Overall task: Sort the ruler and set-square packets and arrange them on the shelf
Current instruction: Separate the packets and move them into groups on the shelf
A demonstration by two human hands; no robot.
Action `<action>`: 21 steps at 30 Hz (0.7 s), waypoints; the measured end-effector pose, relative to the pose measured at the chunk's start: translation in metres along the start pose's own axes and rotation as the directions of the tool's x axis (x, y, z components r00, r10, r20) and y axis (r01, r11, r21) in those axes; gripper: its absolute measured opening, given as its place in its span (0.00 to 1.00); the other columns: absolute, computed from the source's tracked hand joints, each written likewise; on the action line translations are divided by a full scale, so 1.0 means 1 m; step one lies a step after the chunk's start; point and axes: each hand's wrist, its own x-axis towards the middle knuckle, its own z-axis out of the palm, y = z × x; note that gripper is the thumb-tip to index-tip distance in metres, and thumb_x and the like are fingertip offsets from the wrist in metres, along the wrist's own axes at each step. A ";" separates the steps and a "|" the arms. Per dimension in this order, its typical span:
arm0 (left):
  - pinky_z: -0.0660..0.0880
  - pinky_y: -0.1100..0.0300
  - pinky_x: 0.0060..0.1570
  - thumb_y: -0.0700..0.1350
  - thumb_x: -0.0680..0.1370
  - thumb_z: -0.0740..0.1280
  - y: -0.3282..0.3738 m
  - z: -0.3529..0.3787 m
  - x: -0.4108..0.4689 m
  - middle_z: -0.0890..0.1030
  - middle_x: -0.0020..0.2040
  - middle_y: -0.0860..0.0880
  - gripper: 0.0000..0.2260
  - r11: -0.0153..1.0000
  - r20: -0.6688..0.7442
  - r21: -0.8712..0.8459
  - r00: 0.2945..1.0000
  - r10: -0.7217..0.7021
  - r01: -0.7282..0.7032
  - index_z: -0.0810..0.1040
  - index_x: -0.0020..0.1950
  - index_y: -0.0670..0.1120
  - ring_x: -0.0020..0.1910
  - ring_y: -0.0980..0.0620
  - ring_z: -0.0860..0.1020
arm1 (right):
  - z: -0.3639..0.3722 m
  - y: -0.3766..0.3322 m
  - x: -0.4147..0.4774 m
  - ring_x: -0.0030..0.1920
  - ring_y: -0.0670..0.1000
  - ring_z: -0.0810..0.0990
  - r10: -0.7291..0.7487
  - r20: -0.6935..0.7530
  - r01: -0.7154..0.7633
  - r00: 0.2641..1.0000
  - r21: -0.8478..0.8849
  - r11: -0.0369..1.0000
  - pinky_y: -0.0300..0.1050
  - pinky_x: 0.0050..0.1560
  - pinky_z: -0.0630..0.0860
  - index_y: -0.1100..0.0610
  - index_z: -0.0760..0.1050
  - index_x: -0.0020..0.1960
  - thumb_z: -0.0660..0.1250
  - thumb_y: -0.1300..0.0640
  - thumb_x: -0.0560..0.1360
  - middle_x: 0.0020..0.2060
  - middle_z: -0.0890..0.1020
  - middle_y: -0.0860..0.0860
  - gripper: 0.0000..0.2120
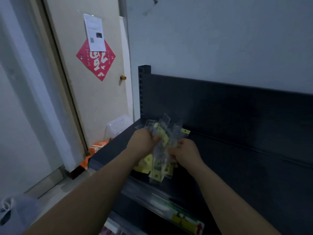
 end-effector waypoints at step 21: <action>0.73 0.54 0.56 0.58 0.80 0.58 0.049 0.023 -0.032 0.78 0.57 0.51 0.17 0.804 0.057 0.107 0.811 0.583 -0.585 0.75 0.62 0.50 0.57 0.51 0.75 | -0.067 0.021 -0.084 0.67 0.51 0.70 -0.201 -0.400 -0.109 0.894 -0.631 0.768 0.41 0.66 0.65 0.58 0.64 0.73 0.63 0.48 0.78 0.69 0.70 0.53 0.27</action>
